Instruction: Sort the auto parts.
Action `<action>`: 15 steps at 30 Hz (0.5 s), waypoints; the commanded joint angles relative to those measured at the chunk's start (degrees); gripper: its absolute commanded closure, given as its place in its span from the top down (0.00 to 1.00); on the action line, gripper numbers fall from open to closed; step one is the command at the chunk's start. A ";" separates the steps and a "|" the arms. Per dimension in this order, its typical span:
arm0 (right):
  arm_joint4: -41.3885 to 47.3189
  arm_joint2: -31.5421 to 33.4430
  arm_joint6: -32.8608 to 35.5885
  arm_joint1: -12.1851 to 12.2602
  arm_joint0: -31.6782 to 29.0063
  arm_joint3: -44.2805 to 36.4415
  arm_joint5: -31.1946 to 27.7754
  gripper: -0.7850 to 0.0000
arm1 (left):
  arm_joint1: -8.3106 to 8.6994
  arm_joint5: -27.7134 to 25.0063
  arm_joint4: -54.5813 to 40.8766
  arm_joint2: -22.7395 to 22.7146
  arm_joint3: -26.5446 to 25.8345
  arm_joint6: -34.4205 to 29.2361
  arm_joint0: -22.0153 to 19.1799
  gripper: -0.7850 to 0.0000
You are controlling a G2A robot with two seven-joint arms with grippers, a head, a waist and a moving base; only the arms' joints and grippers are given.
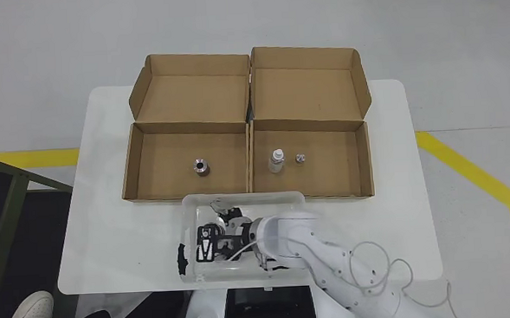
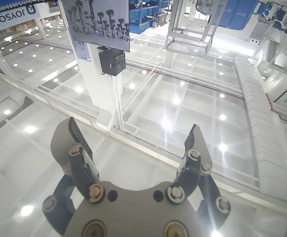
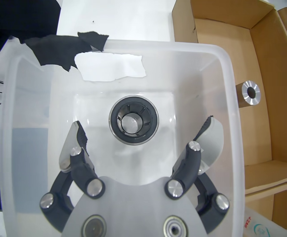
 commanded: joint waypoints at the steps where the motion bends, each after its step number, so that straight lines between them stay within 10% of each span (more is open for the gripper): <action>1: 0.27 -0.28 -0.19 -0.08 0.22 0.59 -0.01 0.98 | 0.00 0.00 0.00 0.00 0.00 0.00 0.00 1.00; 15: 2.95 -0.88 -1.21 -0.39 1.64 3.00 -0.87 0.62 | 0.00 0.00 0.00 0.00 0.00 0.00 0.00 1.00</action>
